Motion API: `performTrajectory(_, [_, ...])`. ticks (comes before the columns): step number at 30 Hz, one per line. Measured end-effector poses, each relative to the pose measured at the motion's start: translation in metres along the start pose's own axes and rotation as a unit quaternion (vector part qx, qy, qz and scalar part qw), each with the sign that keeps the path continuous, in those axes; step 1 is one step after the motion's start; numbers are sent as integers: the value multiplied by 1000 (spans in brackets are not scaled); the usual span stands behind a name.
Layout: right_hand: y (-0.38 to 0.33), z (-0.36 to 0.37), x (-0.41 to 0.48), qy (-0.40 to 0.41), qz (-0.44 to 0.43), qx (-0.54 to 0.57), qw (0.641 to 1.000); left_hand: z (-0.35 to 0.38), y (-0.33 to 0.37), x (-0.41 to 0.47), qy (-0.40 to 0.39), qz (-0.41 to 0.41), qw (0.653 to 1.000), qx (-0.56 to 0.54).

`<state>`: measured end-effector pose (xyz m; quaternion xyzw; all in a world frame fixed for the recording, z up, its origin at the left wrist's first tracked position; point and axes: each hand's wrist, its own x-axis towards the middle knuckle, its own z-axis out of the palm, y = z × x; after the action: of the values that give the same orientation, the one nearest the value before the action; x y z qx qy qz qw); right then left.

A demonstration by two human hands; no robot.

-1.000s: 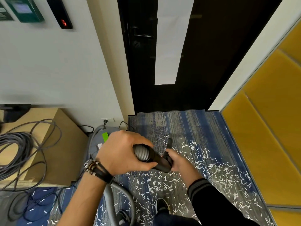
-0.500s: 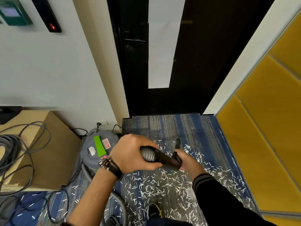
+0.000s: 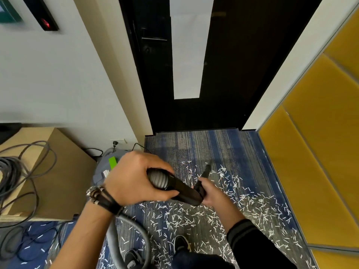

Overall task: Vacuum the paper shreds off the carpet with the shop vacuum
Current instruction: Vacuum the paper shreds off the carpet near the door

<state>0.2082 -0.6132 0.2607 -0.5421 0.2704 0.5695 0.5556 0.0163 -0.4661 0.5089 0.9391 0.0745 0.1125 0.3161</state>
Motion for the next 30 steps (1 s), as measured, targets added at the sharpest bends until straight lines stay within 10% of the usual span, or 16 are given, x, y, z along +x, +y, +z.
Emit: performTrajectory(30, [33,-1,-10,43,-46,-34,997,-4,8,-49,2,-12,1000,-11])
